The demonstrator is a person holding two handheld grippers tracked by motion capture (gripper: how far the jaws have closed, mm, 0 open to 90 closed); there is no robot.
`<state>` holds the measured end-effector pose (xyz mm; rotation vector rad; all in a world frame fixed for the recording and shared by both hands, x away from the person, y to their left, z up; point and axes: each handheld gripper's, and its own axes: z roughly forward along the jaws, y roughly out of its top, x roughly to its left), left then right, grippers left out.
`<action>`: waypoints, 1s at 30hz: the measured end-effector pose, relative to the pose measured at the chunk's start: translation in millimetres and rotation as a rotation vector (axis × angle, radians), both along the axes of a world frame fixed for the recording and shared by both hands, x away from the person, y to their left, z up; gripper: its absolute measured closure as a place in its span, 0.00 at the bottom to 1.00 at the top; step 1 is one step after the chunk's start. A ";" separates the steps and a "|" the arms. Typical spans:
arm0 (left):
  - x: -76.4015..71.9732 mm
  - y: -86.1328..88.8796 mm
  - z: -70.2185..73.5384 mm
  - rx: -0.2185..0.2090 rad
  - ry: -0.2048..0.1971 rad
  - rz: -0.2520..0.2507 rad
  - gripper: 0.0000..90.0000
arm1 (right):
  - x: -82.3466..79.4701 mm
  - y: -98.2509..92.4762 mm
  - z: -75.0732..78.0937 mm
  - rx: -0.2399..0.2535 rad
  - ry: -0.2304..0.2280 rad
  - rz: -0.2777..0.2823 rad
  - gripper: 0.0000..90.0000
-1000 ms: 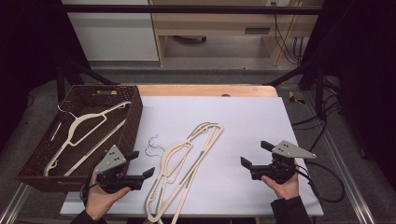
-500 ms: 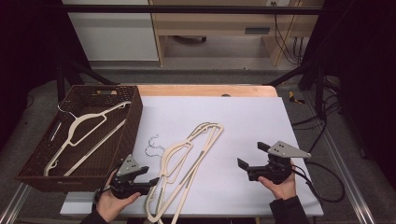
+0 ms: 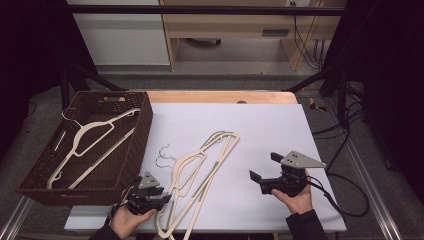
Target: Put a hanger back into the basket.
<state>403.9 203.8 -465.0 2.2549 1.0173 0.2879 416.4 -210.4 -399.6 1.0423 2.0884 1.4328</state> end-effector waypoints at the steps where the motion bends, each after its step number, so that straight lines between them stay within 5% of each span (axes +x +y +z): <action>1: -0.2 -1.6 -1.5 0.000 0.009 -0.001 0.66 | 0.7 2.6 -0.1 -0.002 0.001 0.000 0.04; 14: -3.6 -15.3 -0.2 0.082 -0.003 0.084 0.81 | 16.0 41.3 2.0 -0.038 0.012 0.053 0.05; 23: 1.1 -11.0 1.6 0.064 0.020 0.065 0.88 | 33.9 72.4 1.6 -0.026 0.032 0.092 0.07; 30: -2.3 -7.3 10.7 0.041 -0.052 0.059 0.88 | 46.4 100.4 -7.9 -0.043 0.069 0.117 0.09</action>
